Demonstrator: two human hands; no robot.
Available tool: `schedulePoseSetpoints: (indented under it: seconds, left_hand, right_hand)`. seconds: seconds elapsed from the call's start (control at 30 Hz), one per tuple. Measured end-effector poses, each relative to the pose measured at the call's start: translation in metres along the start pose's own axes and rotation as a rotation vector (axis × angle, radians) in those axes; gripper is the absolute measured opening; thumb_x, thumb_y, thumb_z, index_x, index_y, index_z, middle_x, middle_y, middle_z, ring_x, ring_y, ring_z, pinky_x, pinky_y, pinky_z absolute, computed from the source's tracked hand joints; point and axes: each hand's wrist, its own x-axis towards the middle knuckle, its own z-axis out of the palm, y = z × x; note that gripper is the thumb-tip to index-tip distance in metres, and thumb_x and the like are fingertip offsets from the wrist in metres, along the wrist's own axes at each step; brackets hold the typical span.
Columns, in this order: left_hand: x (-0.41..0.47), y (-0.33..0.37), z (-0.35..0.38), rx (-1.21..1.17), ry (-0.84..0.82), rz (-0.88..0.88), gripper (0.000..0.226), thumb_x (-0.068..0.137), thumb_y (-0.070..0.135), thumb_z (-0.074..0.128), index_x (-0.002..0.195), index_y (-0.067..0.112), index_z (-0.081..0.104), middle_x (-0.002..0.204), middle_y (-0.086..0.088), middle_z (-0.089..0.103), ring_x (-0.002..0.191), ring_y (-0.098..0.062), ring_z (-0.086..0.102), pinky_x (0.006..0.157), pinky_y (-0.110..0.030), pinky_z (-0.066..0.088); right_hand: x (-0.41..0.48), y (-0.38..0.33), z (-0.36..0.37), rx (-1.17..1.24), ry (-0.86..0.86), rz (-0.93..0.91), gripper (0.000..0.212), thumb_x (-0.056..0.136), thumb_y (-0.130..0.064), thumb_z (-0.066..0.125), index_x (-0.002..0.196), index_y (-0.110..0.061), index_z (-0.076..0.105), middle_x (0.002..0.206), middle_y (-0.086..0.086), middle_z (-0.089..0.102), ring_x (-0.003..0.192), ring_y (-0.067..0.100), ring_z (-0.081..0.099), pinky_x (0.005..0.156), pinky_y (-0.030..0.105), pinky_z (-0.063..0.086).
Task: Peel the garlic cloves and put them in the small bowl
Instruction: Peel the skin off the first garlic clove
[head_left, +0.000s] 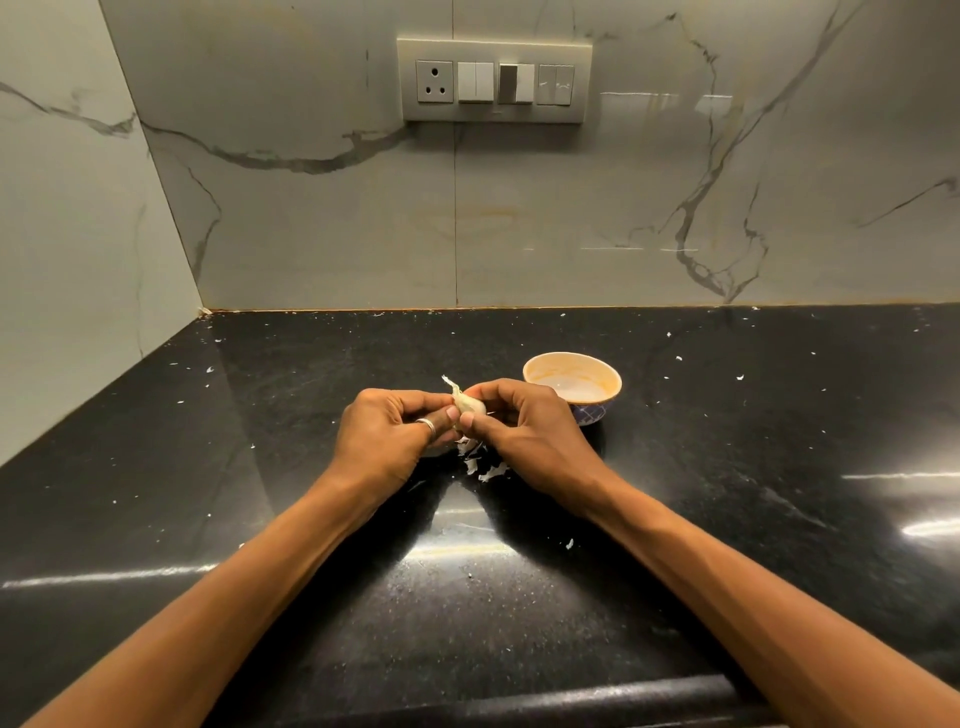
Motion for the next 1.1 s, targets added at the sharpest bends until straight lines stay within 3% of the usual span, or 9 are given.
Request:
schedulePoseSetpoints:
  seconds: [0.17, 0.43, 0.6, 0.87, 1.0, 1.1]
  left_hand:
    - [0.0017, -0.0030, -0.0028, 0.138, 0.002, 0.057, 0.018, 0.083, 0.014, 0.081, 0.100, 0.020, 0.080, 0.091, 0.001, 0.079, 0.092, -0.017, 0.075, 0.090, -0.038, 0.058]
    - [-0.0004, 0.0005, 0.0015, 0.033, -0.045, -0.045, 0.014, 0.083, 0.011, 0.078, 0.097, 0.012, 0.079, 0.088, -0.009, 0.078, 0.091, -0.023, 0.076, 0.083, -0.031, 0.061]
    - [-0.0003, 0.0007, 0.0026, -0.083, -0.052, -0.104, 0.015, 0.081, 0.004, 0.078, 0.096, 0.005, 0.079, 0.091, -0.017, 0.077, 0.093, -0.030, 0.075, 0.086, -0.033, 0.060]
    - [-0.0016, 0.0029, 0.0031, -0.095, -0.047, -0.103, 0.033, 0.065, 0.019, 0.083, 0.095, 0.006, 0.079, 0.090, -0.016, 0.077, 0.092, -0.030, 0.075, 0.088, -0.037, 0.060]
    - [-0.0035, 0.0048, 0.0053, -0.063, -0.003, -0.075, 0.017, 0.078, 0.006, 0.081, 0.095, 0.004, 0.079, 0.085, -0.014, 0.077, 0.082, -0.023, 0.075, 0.075, -0.023, 0.061]
    - [-0.0046, 0.0069, 0.0057, -0.032, 0.009, -0.067, 0.018, 0.079, 0.005, 0.081, 0.096, 0.003, 0.079, 0.084, -0.013, 0.078, 0.079, -0.020, 0.075, 0.068, -0.018, 0.058]
  right_hand:
    - [0.0024, 0.0020, 0.0001, 0.060, -0.023, 0.041, 0.015, 0.089, -0.028, 0.076, 0.102, -0.020, 0.078, 0.089, 0.000, 0.078, 0.091, 0.022, 0.074, 0.089, 0.049, 0.058]
    - [0.0017, 0.0046, -0.0002, 0.059, -0.059, -0.004, 0.016, 0.097, -0.023, 0.067, 0.099, -0.012, 0.078, 0.093, 0.011, 0.077, 0.097, 0.035, 0.071, 0.089, 0.055, 0.055]
    - [0.0038, 0.0077, 0.0013, 0.024, -0.068, -0.034, 0.019, 0.099, -0.025, 0.064, 0.096, -0.010, 0.077, 0.090, 0.016, 0.075, 0.082, 0.015, 0.065, 0.084, 0.056, 0.055]
    - [0.0044, 0.0101, 0.0010, 0.039, -0.086, -0.057, 0.022, 0.098, -0.027, 0.063, 0.095, -0.009, 0.075, 0.092, 0.018, 0.073, 0.082, 0.022, 0.066, 0.082, 0.058, 0.054]
    - [0.0041, 0.0099, 0.0018, 0.083, -0.092, -0.041, 0.021, 0.098, -0.025, 0.064, 0.096, -0.007, 0.074, 0.093, 0.021, 0.073, 0.083, 0.023, 0.067, 0.083, 0.061, 0.053]
    - [0.0034, 0.0091, 0.0003, 0.090, -0.095, -0.034, 0.018, 0.099, -0.023, 0.064, 0.097, -0.009, 0.075, 0.093, 0.018, 0.074, 0.093, 0.039, 0.069, 0.085, 0.061, 0.054]
